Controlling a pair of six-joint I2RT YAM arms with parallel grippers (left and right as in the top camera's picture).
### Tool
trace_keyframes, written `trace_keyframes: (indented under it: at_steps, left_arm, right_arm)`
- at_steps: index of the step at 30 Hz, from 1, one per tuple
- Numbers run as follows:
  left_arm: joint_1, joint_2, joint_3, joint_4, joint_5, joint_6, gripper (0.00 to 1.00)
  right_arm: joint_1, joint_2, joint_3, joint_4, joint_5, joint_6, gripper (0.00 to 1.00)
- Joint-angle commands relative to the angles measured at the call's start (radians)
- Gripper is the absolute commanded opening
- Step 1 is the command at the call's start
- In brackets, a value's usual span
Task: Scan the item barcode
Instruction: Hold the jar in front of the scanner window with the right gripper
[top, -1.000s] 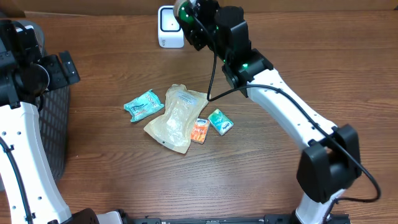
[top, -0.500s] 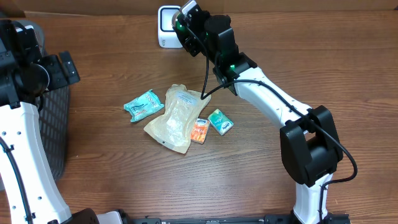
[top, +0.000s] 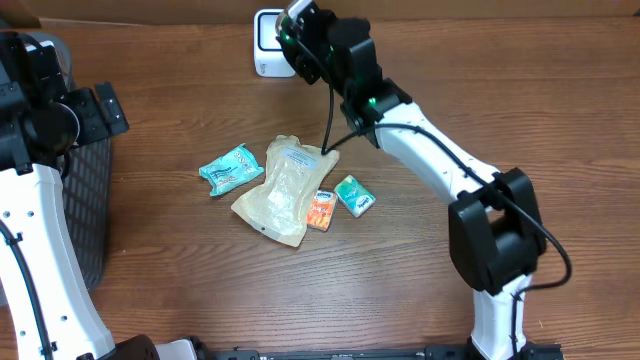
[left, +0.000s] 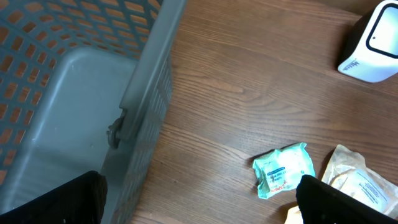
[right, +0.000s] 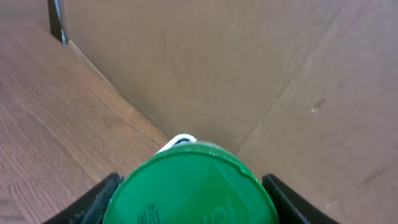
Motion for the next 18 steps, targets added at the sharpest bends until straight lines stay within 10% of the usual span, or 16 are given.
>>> trace_keyframes:
  at_steps: [1,18]
  left_arm:
    - [0.000,0.002,0.021,0.001,-0.001,0.022,1.00]
    - [0.000,0.002,0.021,0.001,-0.002,0.022,1.00]
  right_arm:
    - [-0.025,0.092,0.192,-0.053,0.010,-0.020,0.37]
    - [-0.027,0.287,0.384,0.134,-0.029,-0.431,0.32]
